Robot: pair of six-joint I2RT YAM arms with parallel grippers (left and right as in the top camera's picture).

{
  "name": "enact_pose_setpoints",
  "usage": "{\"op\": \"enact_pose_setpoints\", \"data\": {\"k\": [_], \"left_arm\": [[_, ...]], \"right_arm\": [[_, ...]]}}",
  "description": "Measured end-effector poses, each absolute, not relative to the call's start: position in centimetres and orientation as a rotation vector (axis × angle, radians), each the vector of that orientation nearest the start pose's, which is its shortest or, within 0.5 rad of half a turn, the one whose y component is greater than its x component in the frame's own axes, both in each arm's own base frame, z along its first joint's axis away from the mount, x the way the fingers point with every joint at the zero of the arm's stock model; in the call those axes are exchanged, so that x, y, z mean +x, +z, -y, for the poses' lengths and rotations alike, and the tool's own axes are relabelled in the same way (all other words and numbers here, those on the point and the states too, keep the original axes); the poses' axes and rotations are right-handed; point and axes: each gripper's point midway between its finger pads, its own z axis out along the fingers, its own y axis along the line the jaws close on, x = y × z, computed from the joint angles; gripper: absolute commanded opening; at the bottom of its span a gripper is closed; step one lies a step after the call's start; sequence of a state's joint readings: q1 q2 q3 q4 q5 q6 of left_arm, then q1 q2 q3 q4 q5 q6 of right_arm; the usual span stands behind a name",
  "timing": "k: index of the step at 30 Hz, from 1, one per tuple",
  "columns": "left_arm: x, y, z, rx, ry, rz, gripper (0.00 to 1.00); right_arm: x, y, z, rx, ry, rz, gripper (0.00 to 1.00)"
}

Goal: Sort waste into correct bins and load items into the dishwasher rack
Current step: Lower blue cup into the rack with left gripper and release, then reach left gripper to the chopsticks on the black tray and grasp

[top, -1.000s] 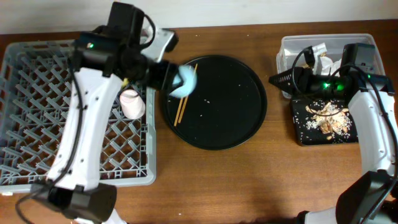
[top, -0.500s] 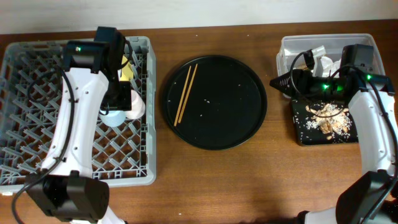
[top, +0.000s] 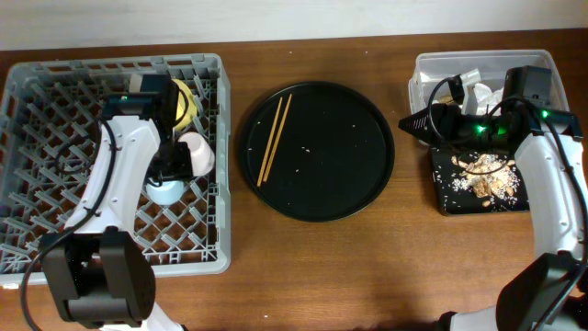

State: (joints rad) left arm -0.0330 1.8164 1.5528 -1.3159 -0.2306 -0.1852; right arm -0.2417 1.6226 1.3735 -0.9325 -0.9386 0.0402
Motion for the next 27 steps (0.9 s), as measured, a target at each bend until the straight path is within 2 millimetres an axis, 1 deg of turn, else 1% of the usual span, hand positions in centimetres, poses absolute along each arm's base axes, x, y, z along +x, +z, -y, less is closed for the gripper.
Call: {"op": "enact_pose_setpoints", "data": {"k": [2, 5, 7, 8, 9, 10, 11, 12, 13, 14, 15, 16, 18, 19, 20, 21, 22, 24, 25, 27], "left_arm": [[33.6, 12.2, -2.8, -0.249, 0.356, -3.093, 0.98], [33.5, 12.3, -2.8, -0.250, 0.357, -3.096, 0.98], [33.6, 13.2, -2.7, -0.250, 0.345, -3.101, 0.98], [34.1, 14.0, -2.6, -0.252, 0.333, -3.079, 0.98], [34.8, 15.7, -2.5, -0.255, 0.316, -3.046, 0.98], [35.3, 16.7, -2.4, -0.257, 0.305, -3.021, 0.98], [36.2, 18.8, -2.1, -0.251, 0.285, -2.972, 0.98], [36.5, 19.7, -1.9, -0.244, 0.280, -2.951, 0.98], [37.4, 21.5, -1.1, -0.218, 0.259, -2.898, 0.98], [37.8, 22.5, -0.2, -0.184, 0.237, -2.869, 0.98], [38.4, 23.6, 1.5, -0.119, 0.208, -2.832, 0.98], [38.6, 24.0, 3.0, -0.056, 0.186, -2.815, 0.99], [38.7, 24.2, 5.5, 0.041, 0.155, -2.800, 0.99], [38.9, 24.3, 6.4, 0.075, 0.143, -2.788, 0.99], [38.9, 24.3, 7.4, 0.110, 0.132, -2.776, 0.99], [38.9, 24.4, 8.8, 0.158, 0.110, -2.761, 0.99], [39.3, 24.6, 9.8, 0.180, 0.087, -2.736, 0.99], [39.7, 24.8, 11.2, 0.214, 0.054, -2.708, 0.99], [39.7, 24.9, 12.3, 0.242, 0.030, -2.696, 0.99], [39.8, 24.7, 13.0, 0.264, 0.016, -2.693, 0.99]], "right_arm": [[37.5, 21.2, -5.0, 0.103, 1.177, -2.437, 0.66], [37.4, 21.2, -5.1, 0.106, 1.179, -2.440, 0.66], [37.4, 21.2, -5.1, 0.108, 1.181, -2.443, 0.66], [37.4, 21.2, -5.1, 0.108, 1.180, -2.443, 0.66], [37.3, 21.2, -5.1, 0.108, 1.181, -2.444, 0.66], [37.3, 21.1, -5.1, 0.110, 1.182, -2.445, 0.67], [37.3, 21.2, -5.1, 0.109, 1.182, -2.445, 0.67], [37.3, 21.1, -5.1, 0.111, 1.183, -2.446, 0.67], [37.3, 21.1, -5.1, 0.111, 1.183, -2.446, 0.67], [37.3, 21.1, -5.0, 0.111, 1.179, -2.447, 0.67], [37.3, 21.0, -5.0, 0.113, 1.173, -2.450, 0.70], [37.3, 20.9, -4.9, 0.118, 1.164, -2.458, 0.72], [37.1, 20.5, -4.7, 0.131, 1.138, -2.482, 0.76], [37.0, 20.2, -4.5, 0.137, 1.122, -2.496, 0.77], [36.9, 19.9, -4.3, 0.149, 1.094, -2.517, 0.78], [36.8, 19.6, -4.1, 0.158, 1.072, -2.534, 0.78], [36.6, 19.1, -3.7, 0.173, 1.037, -2.561, 0.78], [35.8, 18.0, -2.8, 0.216, 0.942, -2.638, 0.78], [35.5, 17.6, -2.4, 0.232, 0.898, -2.667, 0.78], [34.6, 17.3, -1.4, 0.261, 0.757, -2.742, 0.78]]}}
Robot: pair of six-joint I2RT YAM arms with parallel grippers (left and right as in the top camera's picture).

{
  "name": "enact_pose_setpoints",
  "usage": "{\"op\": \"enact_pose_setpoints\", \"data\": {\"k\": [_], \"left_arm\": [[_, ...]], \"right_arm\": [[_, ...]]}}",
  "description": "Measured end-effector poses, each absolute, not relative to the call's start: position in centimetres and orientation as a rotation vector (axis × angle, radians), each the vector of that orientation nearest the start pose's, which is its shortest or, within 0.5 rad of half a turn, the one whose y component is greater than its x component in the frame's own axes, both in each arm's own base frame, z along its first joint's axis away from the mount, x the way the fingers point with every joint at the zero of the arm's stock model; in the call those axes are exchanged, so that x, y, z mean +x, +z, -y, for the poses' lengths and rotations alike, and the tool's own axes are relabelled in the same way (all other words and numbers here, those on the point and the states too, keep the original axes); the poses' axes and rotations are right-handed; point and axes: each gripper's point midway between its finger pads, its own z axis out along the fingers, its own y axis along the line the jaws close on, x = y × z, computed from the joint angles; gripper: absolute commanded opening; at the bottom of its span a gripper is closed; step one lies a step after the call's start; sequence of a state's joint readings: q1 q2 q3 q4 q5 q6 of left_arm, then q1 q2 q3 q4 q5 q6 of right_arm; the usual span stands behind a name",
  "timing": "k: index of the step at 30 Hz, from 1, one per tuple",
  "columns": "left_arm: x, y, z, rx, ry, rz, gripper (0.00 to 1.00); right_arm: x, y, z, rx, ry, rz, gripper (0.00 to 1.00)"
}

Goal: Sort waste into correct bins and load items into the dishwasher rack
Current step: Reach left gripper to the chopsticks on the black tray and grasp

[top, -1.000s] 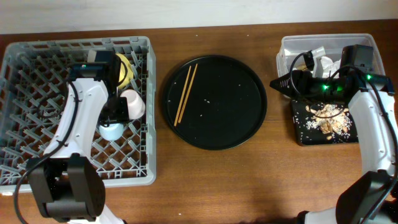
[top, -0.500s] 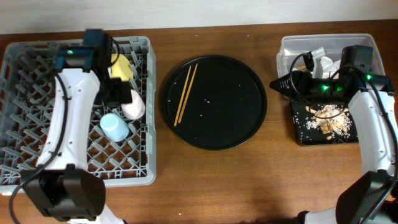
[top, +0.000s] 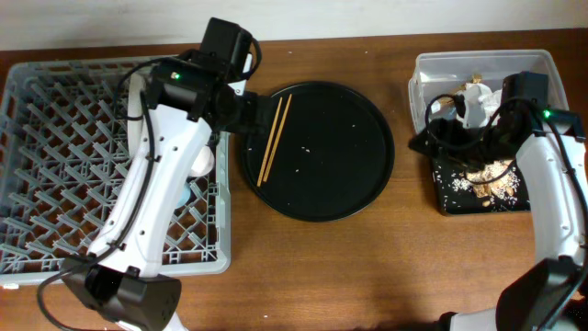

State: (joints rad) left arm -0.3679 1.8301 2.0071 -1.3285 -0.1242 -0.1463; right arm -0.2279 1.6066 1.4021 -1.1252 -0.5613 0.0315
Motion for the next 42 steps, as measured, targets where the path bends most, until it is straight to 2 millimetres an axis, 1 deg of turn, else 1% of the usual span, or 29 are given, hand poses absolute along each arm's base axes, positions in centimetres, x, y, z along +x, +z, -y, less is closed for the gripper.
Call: {"op": "enact_pose_setpoints", "data": {"k": [1, 2, 3, 4, 5, 6, 8, 10, 11, 13, 14, 15, 17, 18, 19, 21, 23, 25, 26, 27, 28, 30, 31, 34, 37, 39, 40, 41, 42], "left_arm": [[39.9, 24.5, 13.4, 0.271, 0.010, -2.696, 0.99], [40.2, 23.5, 13.7, 0.280, 0.006, -2.716, 0.99], [40.4, 22.7, 13.9, 0.285, 0.008, -2.734, 0.99], [40.9, 21.6, 14.1, 0.288, 0.014, -2.752, 0.98], [41.4, 20.4, 14.3, 0.293, 0.019, -2.774, 0.98], [41.7, 19.5, 14.5, 0.299, 0.024, -2.790, 0.95], [42.3, 17.7, 15.3, 0.322, 0.029, -2.812, 0.91], [42.9, 15.2, 17.6, 0.383, 0.013, -2.823, 0.89], [43.0, 14.2, 18.7, 0.413, 0.005, -2.827, 0.84], [43.5, 12.3, 20.5, 0.459, -0.005, -2.820, 0.80], [43.7, 10.5, 21.6, 0.490, 0.000, -2.833, 0.76], [43.7, 8.3, 22.4, 0.520, 0.011, -2.856, 0.73], [44.2, 5.1, 22.9, 0.536, 0.028, -2.881, 0.70], [44.4, 4.0, 23.0, 0.538, 0.035, -2.889, 0.69], [44.8, 2.9, 23.0, 0.535, 0.038, -2.891, 0.65], [45.5, 2.2, 23.1, 0.527, 0.054, -2.869, 0.65], [45.8, 1.9, 22.9, 0.523, 0.079, -2.861, 0.65], [46.1, 1.1, 22.8, 0.519, 0.100, -2.859, 0.65], [46.3, 1.0, 22.8, 0.518, 0.100, -2.855, 0.63], [46.3, 1.0, 22.8, 0.518, 0.101, -2.856, 0.43], [46.3, 0.9, 22.8, 0.519, 0.100, -2.857, 0.17], [46.2, 0.8, 23.3, 0.526, 0.081, -2.860, 0.02], [46.0, 0.7, 23.8, 0.542, 0.066, -2.861, 0.00], [45.8, 0.8, 23.7, 0.543, 0.076, -2.870, 0.00], [44.5, 1.1, 22.5, 0.561, 0.139, -2.954, 0.00], [43.7, 1.9, 21.7, 0.572, 0.179, -3.018, 0.00], [43.2, 3.3, 21.3, 0.581, 0.202, -3.057, 0.00], [43.6, 5.0, 21.4, 0.573, 0.192, -3.043, 0.00], [44.4, 7.8, 21.6, 0.554, 0.167, -2.999, 0.00]], "right_arm": [[34.2, 17.6, -1.1, 0.267, 0.678, -2.774, 0.79], [34.3, 19.3, -1.1, 0.230, 0.536, -2.771, 0.79], [34.1, 20.5, -1.3, 0.211, 0.449, -2.768, 0.80], [34.1, 21.8, -1.6, 0.187, 0.355, -2.754, 0.81], [34.3, 22.7, -2.1, 0.164, 0.272, -2.734, 0.81], [34.4, 23.1, -2.7, 0.148, 0.234, -2.727, 0.81], [34.3, 22.9, -3.6, 0.138, 0.166, -2.733, 0.81], [34.3, 22.8, -3.1, 0.177, 0.106, -2.734, 0.83], [34.2, 22.7, -2.9, 0.192, 0.088, -2.738, 0.84], [33.9, 22.5, -2.6, 0.210, 0.072, -2.751, 0.85], [33.7, 22.4, -2.5, 0.213, 0.064, -2.761, 0.85], [33.6, 22.3, -2.5, 0.216, 0.060, -2.767, 0.85], [33.3, 22.2, -2.4, 0.219, 0.052, -2.782, 0.86], [33.2, 22.1, -2.4, 0.219, 0.052, -2.783, 0.86], [33.1, 22.1, -2.4, 0.220, 0.051, -2.789, 0.85], [33.0, 22.1, -2.4, 0.220, 0.050, -2.793, 0.86], [32.9, 22.0, -2.4, 0.221, 0.049, -2.799, 0.86], [32.8, 22.0, -2.4, 0.221, 0.048, -2.803, 0.86], [32.7, 22.0, -2.4, 0.221, 0.047, -2.806, 0.86], [32.7, 22.0, -2.4, 0.221, 0.046, -2.806, 0.86], [32.7, 22.0, -2.4, 0.221, 0.047, -2.807, 0.86], [32.6, 21.9, -2.4, 0.221, 0.046, -2.809, 0.86], [32.6, 21.9, -2.3, 0.221, 0.046, -2.810, 0.86], [32.6, 21.9, -2.3, 0.221, 0.046, -2.810, 0.86], [32.6, 21.9, -2.3, 0.221, 0.046, -2.810, 0.86], [32.6, 21.9, -2.3, 0.221, 0.046, -2.810, 0.87], [32.6, 21.9, -2.3, 0.222, 0.046, -2.810, 0.86], [32.6, 21.9, -2.4, 0.221, 0.046, -2.811, 0.86], [32.6, 21.9, -2.3, 0.221, 0.045, -2.812, 0.86]]}}
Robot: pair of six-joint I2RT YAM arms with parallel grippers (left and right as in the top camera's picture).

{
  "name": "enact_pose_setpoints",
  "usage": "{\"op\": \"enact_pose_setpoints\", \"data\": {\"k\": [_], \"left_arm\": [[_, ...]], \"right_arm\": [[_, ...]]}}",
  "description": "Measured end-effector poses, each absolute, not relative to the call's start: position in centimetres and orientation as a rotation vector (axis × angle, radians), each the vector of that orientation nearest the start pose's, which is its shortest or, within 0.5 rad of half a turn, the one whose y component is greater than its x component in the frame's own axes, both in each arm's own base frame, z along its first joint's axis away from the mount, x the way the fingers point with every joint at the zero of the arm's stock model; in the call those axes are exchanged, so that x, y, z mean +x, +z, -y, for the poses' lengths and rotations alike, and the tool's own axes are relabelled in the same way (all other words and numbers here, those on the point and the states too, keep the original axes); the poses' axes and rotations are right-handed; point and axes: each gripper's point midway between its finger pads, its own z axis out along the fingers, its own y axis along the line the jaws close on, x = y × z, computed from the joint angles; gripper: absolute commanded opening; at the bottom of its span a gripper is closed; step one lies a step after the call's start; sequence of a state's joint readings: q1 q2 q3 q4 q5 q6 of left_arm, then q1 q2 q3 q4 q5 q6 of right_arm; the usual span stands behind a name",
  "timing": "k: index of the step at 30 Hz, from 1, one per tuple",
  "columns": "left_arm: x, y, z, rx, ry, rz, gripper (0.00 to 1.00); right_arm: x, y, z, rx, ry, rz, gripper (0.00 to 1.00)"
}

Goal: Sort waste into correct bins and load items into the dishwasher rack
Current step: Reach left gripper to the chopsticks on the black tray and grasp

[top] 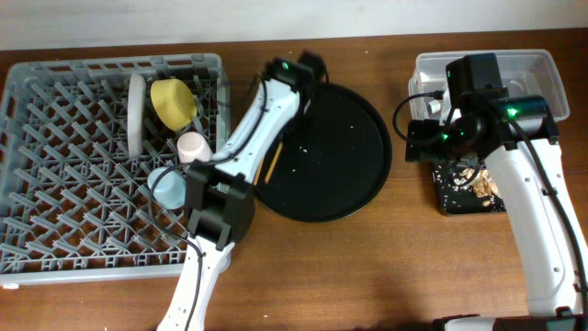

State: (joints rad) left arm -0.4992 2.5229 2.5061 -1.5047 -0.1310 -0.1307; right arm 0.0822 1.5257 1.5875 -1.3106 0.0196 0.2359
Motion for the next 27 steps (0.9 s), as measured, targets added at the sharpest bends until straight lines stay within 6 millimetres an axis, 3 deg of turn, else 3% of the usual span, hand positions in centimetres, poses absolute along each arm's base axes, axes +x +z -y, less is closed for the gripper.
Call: {"op": "enact_pose_setpoints", "data": {"k": [2, 3, 5, 7, 8, 9, 10, 11, 13, 16, 20, 24, 27], "left_arm": [[45.4, 14.3, 20.7, 0.485, 0.111, -2.902, 0.00], [45.7, 16.1, 19.9, 0.449, 0.092, -2.873, 0.00], [46.8, 18.7, 17.3, 0.351, 0.058, -2.826, 0.00], [47.5, 20.0, 14.5, 0.261, 0.039, -2.817, 0.01], [48.0, 21.1, 11.7, 0.171, 0.012, -2.807, 0.09], [48.3, 21.6, 10.0, 0.114, -0.019, -2.803, 0.28], [48.3, 21.8, 9.6, 0.104, -0.048, -2.805, 0.45], [48.2, 21.6, 9.7, 0.125, -0.086, -2.814, 0.54], [47.4, 20.5, 11.1, 0.208, -0.128, -2.858, 0.58], [46.3, 17.4, 14.9, 0.398, -0.156, -2.916, 0.57], [45.6, 11.0, 18.8, 0.634, -0.149, -2.949, 0.54], [44.4, 5.0, 19.2, 0.723, -0.134, -3.000, 0.52], [43.8, 3.1, 19.4, 0.768, -0.131, -3.007, 0.49]], "right_arm": [[32.6, 21.9, -2.3, 0.222, 0.041, -2.813, 0.86], [32.5, 21.9, -2.3, 0.222, 0.040, -2.814, 0.86], [32.5, 21.9, -2.3, 0.221, 0.040, -2.816, 0.86], [32.3, 21.8, -2.3, 0.222, 0.038, -2.822, 0.87], [32.2, 21.8, -2.3, 0.223, 0.037, -2.829, 0.87], [32.2, 21.7, -2.3, 0.223, 0.037, -2.830, 0.87], [32.1, 21.7, -2.3, 0.223, 0.037, -2.831, 0.87], [32.1, 21.7, -2.3, 0.223, 0.036, -2.832, 0.87], [32.1, 21.7, -2.3, 0.222, 0.036, -2.832, 0.87], [32.1, 21.7, -2.3, 0.224, 0.036, -2.832, 0.87], [32.0, 21.7, -2.2, 0.222, 0.036, -2.835, 0.88], [32.0, 21.7, -2.2, 0.223, 0.036, -2.836, 0.88], [32.0, 21.7, -2.2, 0.223, 0.035, -2.836, 0.88]]}}
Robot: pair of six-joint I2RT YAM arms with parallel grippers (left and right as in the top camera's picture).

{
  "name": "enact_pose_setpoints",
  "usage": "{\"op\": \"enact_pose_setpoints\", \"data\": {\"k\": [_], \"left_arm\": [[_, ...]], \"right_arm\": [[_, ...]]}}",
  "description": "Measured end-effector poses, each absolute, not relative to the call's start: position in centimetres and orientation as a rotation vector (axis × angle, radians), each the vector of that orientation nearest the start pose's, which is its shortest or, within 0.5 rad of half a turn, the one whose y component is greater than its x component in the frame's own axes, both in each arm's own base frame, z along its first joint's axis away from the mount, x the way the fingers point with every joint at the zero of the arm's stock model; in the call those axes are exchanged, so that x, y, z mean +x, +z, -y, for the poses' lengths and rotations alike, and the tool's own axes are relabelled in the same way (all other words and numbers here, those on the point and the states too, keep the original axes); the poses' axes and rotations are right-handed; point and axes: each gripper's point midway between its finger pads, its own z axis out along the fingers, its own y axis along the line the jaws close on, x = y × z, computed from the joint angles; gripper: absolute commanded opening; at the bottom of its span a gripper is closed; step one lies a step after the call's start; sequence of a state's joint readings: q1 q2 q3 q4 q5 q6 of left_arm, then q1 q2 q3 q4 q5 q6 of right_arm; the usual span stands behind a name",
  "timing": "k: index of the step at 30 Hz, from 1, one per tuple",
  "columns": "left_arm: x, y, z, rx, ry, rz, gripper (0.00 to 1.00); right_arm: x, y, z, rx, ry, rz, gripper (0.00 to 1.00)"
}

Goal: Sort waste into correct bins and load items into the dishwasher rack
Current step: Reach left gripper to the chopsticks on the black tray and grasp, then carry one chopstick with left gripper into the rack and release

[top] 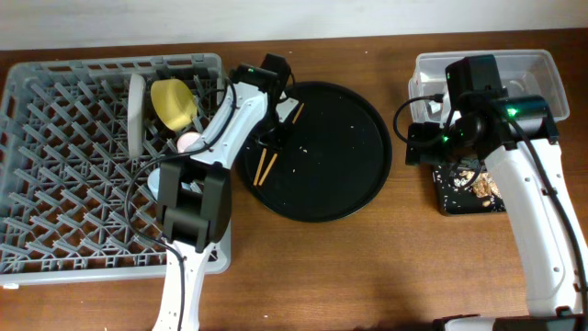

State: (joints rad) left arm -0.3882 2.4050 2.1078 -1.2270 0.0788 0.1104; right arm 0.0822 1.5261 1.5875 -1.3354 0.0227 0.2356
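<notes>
Two wooden chopsticks (264, 168) lie on the left side of the round black tray (340, 156). My left gripper (274, 142) is down over their middle and hides it. How its fingers stand does not show. The grey dishwasher rack (55, 211) on the left holds a white plate (136, 110), a yellow bowl (173, 101), a pink cup (190, 142) and a light-blue cup (162, 181). My right gripper (418, 149) hangs at the left edge of the two bins, its fingers dark and unclear.
A clear bin (524, 64) stands at the back right. In front of it a black bin (464, 198) holds food scraps. A few crumbs dot the tray. The left arm's base stands against the rack's right edge.
My left gripper was at the tray's far rim and is now lower, over the chopsticks on the tray's left side. The right arm has not moved.
First my left gripper was in the rack by the cups, and the right hung over the bins. Then the left arm reached toward the tray's left edge. Later it was at the tray's far rim, with the right arm between the bins. Now the left sits on the chopsticks.
</notes>
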Motion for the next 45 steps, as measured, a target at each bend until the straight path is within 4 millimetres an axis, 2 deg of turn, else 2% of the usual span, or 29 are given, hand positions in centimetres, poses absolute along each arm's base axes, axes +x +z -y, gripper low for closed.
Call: {"op": "enact_pose_setpoints", "data": {"k": [2, 5, 6, 9, 10, 15, 18, 20, 23, 25, 27, 29, 30, 32, 35, 37, 39, 40, 42, 45], "left_arm": [[43.8, 2.4, 20.1, 0.805, -0.133, -2.982, 0.48], [42.8, 0.9, 20.6, 0.867, -0.112, -2.988, 0.44], [42.7, 0.6, 20.6, 0.875, -0.093, -2.983, 0.38], [43.0, 0.5, 20.1, 0.882, -0.045, -2.955, 0.06], [43.1, 0.4, 19.7, 0.880, -0.028, -2.952, 0.01], [43.1, 0.5, 19.5, 0.870, -0.013, -2.956, 0.00], [41.9, 0.9, 19.0, 0.864, -0.006, -3.015, 0.00], [40.8, 2.8, 18.7, 0.864, 0.008, -3.075, 0.00], [42.3, 8.3, 19.4, 0.828, -0.009, -3.009, 0.00], [42.7, 12.2, 19.6, 0.790, -0.023, -2.966, 0.00], [42.2, 15.2, 19.0, 0.721, -0.008, -2.966, 0.00], [42.7, 17.4, 17.7, 0.601, 0.008, -2.945, 0.00], [43.1, 18.7, 16.0, 0.492, 0.012, -2.934, 0.00], [43.7, 20.1, 13.7, 0.371, 0.012, -2.919, 0.00], [43.9, 23.4, 7.7, 0.130, 0.027, -2.874, 0.00], [42.3, 24.3, 3.6, -0.001, 0.048, -2.890, 0.00], [39.6, 23.4, -0.2, -0.128, 0.074, -2.969, 0.00], [38.3, 22.2, -2.7, -0.227, 0.094, -3.021, 0.01], [37.4, 20.1, -4.9, -0.320, 0.106, -3.074, 0.00], [36.3, 16.3, -7.1, -0.425, 0.110, -3.142, 0.00]], "right_arm": [[32.0, 21.7, -2.2, 0.223, 0.036, -2.836, 0.88], [32.0, 21.7, -2.2, 0.224, 0.036, -2.836, 0.88], [32.0, 21.7, -2.2, 0.223, 0.036, -2.835, 0.88], [32.0, 21.7, -2.2, 0.223, 0.035, -2.836, 0.88], [32.0, 21.7, -2.2, 0.224, 0.036, -2.836, 0.88], [32.0, 21.7, -2.2, 0.223, 0.036, -2.836, 0.88], [32.0, 21.7, -2.2, 0.223, 0.036, -2.836, 0.89], [32.0, 21.7, -2.2, 0.224, 0.036, -2.835, 0.89], [32.0, 21.7, -2.3, 0.223, 0.036, -2.837, 0.89], [32.0, 21.7, -2.2, 0.223, 0.035, -2.836, 0.89], [32.0, 21.7, -2.2, 0.222, 0.035, -2.836, 0.89], [32.0, 21.7, -2.2, 0.223, 0.036, -2.836, 0.89], [32.0, 21.7, -2.2, 0.223, 0.036, -2.836, 0.89], [32.0, 21.7, -2.2, 0.223, 0.036, -2.835, 0.89], [32.1, 21.7, -2.3, 0.223, 0.036, -2.833, 0.89], [32.1, 21.7, -2.3, 0.223, 0.037, -2.831, 0.92], [32.1, 21.7, -2.2, 0.224, 0.036, -2.831, 0.92], [32.1, 21.7, -2.3, 0.224, 0.036, -2.833, 0.92], [32.1, 21.7, -2.2, 0.223, 0.036, -2.832, 0.92], [32.1, 21.7, -2.3, 0.223, 0.036, -2.832, 0.93]]}}
